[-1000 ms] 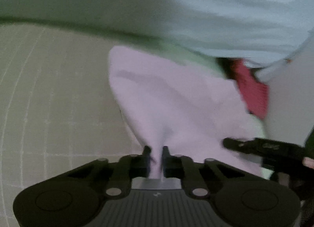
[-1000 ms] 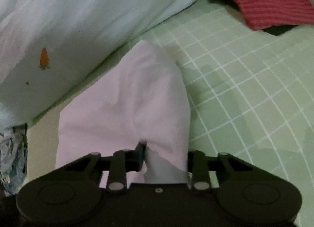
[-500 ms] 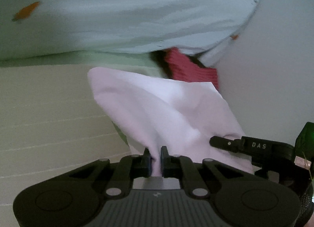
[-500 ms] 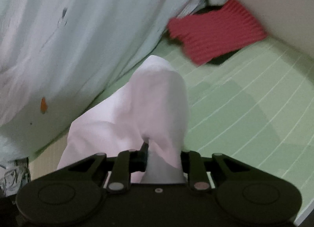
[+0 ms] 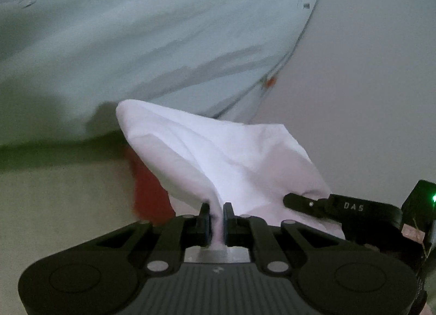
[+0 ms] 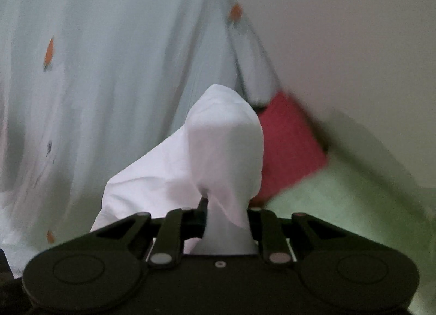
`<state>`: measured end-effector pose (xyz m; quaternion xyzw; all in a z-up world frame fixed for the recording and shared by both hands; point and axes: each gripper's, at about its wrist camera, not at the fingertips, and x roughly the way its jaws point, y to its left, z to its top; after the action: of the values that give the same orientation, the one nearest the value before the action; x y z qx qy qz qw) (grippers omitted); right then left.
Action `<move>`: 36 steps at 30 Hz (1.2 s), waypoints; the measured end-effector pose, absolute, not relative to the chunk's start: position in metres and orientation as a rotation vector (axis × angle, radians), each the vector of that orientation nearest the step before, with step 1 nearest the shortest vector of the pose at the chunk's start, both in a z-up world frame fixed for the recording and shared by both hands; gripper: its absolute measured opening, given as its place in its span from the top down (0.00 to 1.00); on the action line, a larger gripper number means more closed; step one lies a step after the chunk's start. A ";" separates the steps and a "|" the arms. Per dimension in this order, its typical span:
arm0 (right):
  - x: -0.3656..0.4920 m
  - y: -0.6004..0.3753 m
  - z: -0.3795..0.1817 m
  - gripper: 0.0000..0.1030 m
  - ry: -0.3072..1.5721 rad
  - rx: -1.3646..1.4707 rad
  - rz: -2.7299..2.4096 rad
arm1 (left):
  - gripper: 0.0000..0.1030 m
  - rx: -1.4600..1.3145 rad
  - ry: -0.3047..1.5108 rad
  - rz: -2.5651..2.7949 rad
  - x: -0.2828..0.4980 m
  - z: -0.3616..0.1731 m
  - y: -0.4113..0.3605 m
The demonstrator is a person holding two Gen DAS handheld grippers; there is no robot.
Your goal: Fold clothes
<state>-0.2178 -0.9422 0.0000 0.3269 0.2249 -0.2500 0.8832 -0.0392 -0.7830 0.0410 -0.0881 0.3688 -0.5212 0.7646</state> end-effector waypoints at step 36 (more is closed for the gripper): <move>-0.208 -0.870 -0.058 0.08 0.673 0.214 -0.686 | 0.24 0.238 0.631 -1.067 -0.087 0.000 -0.747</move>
<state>-0.2080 -0.8700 -0.0576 0.1029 0.3229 -0.3295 0.8813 -0.0874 -0.7471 -0.0003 0.1110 0.2949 -0.4990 0.8073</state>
